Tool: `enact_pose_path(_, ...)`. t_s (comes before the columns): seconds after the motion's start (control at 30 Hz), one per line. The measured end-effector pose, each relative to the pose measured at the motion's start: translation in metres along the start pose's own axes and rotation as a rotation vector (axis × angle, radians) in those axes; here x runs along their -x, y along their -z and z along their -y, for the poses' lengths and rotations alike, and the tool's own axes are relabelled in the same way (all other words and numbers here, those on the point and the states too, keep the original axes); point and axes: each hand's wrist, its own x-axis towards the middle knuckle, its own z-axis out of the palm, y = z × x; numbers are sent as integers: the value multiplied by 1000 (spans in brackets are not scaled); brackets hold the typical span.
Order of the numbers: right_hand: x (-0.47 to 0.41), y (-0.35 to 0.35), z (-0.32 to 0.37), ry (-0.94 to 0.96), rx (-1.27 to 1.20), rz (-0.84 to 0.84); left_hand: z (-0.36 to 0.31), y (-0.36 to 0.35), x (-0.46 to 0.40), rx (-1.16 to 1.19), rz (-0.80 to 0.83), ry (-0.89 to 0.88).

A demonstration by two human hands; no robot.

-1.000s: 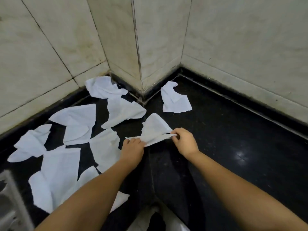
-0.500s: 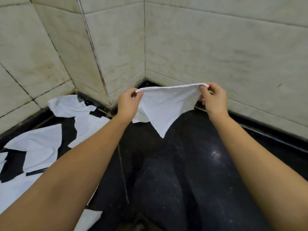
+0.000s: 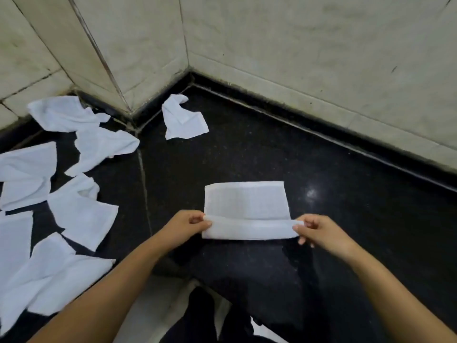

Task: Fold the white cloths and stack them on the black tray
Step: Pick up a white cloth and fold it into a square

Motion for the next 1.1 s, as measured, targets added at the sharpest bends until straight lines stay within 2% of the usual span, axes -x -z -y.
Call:
enact_pose_path(0.07, 2, -2, -11, -80, 107, 90, 9, -6, 0, -32, 6, 48)
enact_pose_path(0.1, -1, -1, -12, -90, 122, 78, 10, -7, -3, -43, -20, 50)
enact_pose_path(0.3, -57, 0, 12, -11, 77, -310, -6, -7, -47, -226, -372, -47)
enact_pose_path(0.4, -86, -5, 27, -23, 160, -423, -15, -7, -67, -352, -484, -40)
enact_pose_path(0.5, -104, -15, 33, -66, 358, -482, -12, -13, -77, -493, -510, -14)
enact_pose_path(0.63, -113, -32, 40, -102, 752, -483, 1, -19, -73, -507, -545, 29)
enact_pose_path(0.73, -126, -59, 75, 111, 839, -366, 10, -27, -54, -523, -540, 8)
enact_pose_path(0.83, -142, -102, 112, 286, 864, -45, 22, -39, -35, -689, -499, 27)
enact_pose_path(0.9, -152, -125, 127, 267, 949, 92, 28, -42, -32, -734, -492, 41)
enact_pose_path(1.0, -160, -133, 138, 196, 1060, 204, 29, -42, -33, -705, -485, 67)
enact_pose_path(1.1, -155, -124, 141, 190, 929, 276, 25, -41, -34, -654, -459, 58)
